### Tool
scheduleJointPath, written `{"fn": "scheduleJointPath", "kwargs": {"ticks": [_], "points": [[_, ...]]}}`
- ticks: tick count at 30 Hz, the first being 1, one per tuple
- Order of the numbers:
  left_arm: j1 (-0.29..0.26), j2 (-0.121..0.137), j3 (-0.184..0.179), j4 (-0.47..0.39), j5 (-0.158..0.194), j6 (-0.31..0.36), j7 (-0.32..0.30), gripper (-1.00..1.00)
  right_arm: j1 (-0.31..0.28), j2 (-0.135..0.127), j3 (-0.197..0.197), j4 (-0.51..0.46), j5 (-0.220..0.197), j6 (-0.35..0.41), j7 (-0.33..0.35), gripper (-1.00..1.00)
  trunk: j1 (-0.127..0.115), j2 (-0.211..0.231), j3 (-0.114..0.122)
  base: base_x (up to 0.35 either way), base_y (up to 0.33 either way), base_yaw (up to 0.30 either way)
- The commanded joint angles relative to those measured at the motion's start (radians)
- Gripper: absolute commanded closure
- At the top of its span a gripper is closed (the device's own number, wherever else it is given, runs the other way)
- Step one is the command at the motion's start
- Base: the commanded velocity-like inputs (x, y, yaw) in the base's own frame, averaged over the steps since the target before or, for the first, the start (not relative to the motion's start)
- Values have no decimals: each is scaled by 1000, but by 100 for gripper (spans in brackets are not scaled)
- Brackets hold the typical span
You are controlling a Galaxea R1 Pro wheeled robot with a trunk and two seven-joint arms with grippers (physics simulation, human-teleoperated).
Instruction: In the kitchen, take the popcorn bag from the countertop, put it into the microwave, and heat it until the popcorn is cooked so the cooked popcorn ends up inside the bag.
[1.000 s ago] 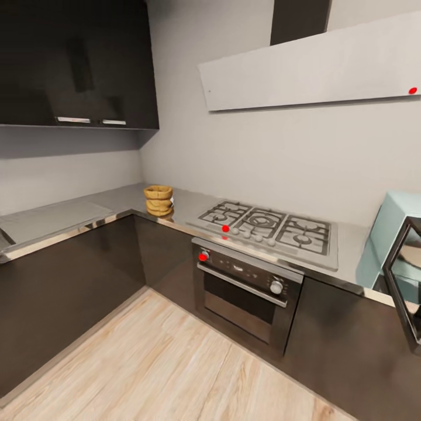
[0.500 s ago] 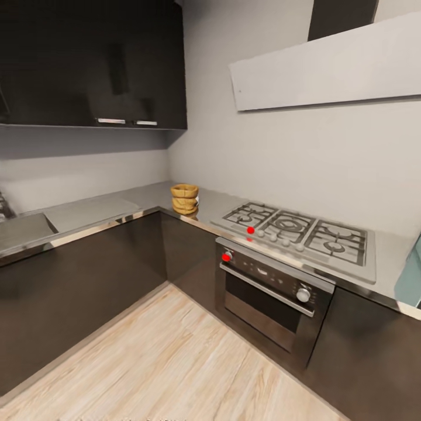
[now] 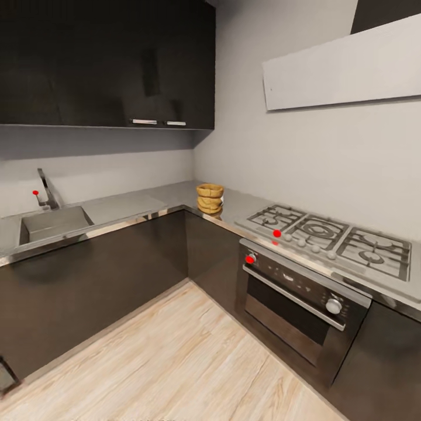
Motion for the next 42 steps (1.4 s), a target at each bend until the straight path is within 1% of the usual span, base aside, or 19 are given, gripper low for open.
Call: {"fn": "scheduleJointPath", "kwargs": {"ticks": [1, 8, 20, 42], "points": [[0, 0, 2, 0, 4, -2, -3, -100, -1, -1, -9, 3, 8, -5, 2, -100, 0, -1, -1, 0, 0, 272], [0, 0, 2, 1, 3, -2, -6, -100, -1, -1, -9, 3, 9, -5, 1, -100, 0, -1, -1, 0, 0, 242], [0, 0, -1, 1, 4, 9, -8, -100, -1, -3, -7, 3, 11, -3, 2, -100, 0, -1, -1, 18, 5, 13], [0, 1, -2, 1, 3, 12, -9, -100, -1, -1, -5, 3, 11, -3, 5, -100, 0, -1, -1, 299, 111, 0]]}}
